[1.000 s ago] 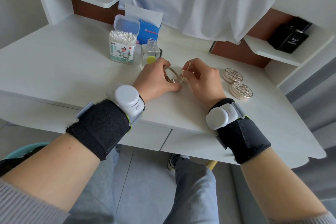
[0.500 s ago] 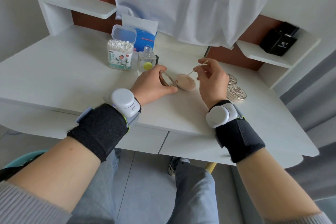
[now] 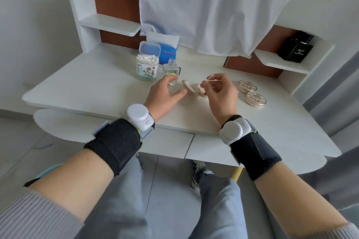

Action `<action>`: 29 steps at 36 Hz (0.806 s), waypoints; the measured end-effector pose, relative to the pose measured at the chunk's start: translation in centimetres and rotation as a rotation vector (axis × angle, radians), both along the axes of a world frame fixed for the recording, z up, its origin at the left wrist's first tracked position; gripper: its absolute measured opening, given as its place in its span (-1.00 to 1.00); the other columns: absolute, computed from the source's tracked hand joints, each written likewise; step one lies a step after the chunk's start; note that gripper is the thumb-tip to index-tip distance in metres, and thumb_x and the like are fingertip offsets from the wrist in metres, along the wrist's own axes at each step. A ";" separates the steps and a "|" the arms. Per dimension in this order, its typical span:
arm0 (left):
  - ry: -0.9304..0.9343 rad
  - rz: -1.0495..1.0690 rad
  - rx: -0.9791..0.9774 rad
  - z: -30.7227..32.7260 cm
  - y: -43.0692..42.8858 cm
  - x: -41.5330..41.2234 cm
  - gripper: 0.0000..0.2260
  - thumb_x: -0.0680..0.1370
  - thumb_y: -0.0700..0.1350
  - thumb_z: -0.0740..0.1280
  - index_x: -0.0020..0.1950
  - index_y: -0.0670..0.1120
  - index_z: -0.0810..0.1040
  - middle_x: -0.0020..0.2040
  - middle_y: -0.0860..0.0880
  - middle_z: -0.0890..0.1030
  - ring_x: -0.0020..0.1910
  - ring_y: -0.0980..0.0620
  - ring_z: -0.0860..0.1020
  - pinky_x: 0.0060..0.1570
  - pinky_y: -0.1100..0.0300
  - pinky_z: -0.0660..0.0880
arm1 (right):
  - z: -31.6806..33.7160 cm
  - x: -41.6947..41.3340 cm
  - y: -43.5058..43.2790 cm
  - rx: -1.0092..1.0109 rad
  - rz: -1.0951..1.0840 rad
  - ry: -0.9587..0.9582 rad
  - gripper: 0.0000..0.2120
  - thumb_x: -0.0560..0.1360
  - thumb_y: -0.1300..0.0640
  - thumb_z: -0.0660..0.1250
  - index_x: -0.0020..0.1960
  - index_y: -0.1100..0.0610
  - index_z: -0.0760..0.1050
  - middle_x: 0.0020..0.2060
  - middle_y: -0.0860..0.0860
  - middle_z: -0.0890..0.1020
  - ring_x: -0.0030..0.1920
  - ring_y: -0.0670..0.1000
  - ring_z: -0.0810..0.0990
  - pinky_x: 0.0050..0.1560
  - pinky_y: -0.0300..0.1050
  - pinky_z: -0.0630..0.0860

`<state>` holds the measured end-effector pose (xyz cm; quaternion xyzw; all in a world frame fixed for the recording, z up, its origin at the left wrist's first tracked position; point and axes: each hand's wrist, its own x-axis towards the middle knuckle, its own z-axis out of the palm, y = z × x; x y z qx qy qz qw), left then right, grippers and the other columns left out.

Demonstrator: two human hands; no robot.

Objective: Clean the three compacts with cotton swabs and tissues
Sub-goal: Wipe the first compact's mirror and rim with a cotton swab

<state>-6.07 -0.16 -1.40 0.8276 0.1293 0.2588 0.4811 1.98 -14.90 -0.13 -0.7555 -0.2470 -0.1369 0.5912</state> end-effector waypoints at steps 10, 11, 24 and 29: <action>-0.097 0.240 -0.009 0.2 6.9 -9.1 -0.84 0.53 -0.14 0.33 0.10 -0.09 0.57 0.01 0.04 0.63 0.04 0.09 0.57 0.12 0.24 0.45 | 0.1 -9.4 9.9 -0.036 0.239 -0.165 -0.87 0.46 0.18 0.39 -0.12 0.06 0.43 -0.30 -0.13 0.59 -0.29 -0.16 0.59 -0.20 -0.24 0.52; -0.117 0.259 -0.002 0.2 7.3 -9.0 -0.85 0.53 -0.14 0.33 0.09 -0.08 0.58 -0.01 0.05 0.63 0.03 0.09 0.57 0.11 0.25 0.45 | 0.2 -9.7 10.2 -0.041 0.247 -0.169 -0.88 0.46 0.19 0.39 -0.12 0.06 0.44 -0.30 -0.15 0.58 -0.29 -0.16 0.60 -0.19 -0.21 0.53; -0.141 0.624 0.040 -3.6 15.7 -23.0 -0.88 0.56 -0.15 0.27 0.01 -0.09 0.59 -0.03 0.02 0.63 0.00 0.03 0.57 0.06 0.16 0.46 | -5.2 -22.4 20.8 -0.228 0.556 -0.082 -0.91 0.49 0.14 0.35 -0.05 0.13 0.47 -0.29 -0.10 0.61 -0.24 -0.02 0.62 -0.11 -0.07 0.55; -0.048 0.653 -0.021 -5.9 16.5 -25.9 -0.87 0.58 -0.16 0.26 0.04 -0.08 0.59 -0.01 0.03 0.61 0.01 0.04 0.55 0.07 0.21 0.44 | -8.3 -23.7 23.8 -0.534 0.619 -0.115 -0.85 0.48 0.14 0.34 0.05 0.12 0.51 -0.14 -0.01 0.68 -0.11 0.05 0.64 -0.04 -0.08 0.52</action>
